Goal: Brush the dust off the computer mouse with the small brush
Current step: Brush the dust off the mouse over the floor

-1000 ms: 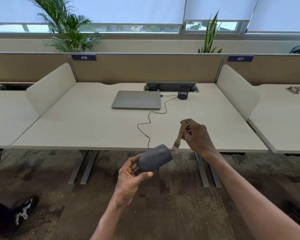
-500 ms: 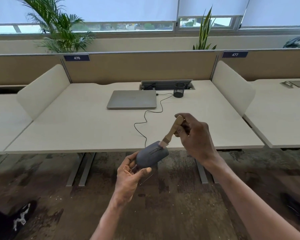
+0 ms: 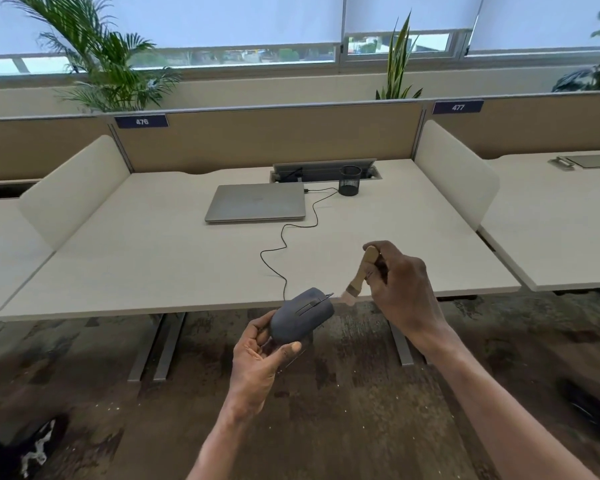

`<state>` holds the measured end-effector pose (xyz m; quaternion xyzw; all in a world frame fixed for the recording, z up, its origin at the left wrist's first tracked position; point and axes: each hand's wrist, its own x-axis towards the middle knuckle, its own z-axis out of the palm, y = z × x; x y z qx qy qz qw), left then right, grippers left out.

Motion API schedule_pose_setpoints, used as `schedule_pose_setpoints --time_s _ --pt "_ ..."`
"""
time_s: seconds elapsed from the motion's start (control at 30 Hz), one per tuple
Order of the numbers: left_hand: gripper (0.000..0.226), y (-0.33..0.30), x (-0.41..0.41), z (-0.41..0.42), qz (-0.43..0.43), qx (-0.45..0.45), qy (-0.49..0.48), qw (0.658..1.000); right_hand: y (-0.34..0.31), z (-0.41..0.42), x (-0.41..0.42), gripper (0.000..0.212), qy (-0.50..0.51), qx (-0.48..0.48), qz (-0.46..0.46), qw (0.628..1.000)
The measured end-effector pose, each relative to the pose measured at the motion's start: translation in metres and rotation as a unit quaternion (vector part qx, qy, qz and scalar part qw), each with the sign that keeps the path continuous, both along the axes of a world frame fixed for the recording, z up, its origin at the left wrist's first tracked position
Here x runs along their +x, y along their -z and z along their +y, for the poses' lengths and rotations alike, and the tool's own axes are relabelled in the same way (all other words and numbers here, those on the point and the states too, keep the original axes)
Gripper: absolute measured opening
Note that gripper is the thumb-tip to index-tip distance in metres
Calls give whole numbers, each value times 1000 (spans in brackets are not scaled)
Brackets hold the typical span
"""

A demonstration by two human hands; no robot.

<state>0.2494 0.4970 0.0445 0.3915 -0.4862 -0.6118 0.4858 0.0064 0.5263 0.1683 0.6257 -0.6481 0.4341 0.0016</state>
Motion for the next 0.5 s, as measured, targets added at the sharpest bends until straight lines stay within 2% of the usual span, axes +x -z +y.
schedule_pose_setpoints --time_s 0.33,0.5 --pt "78 2 -18 6 34 -3 -18 999 18 17 -36 22 19 31 -79 996" --pt "72 2 -44 17 26 -10 -46 999 26 26 -64 23 16 55 -93 994"
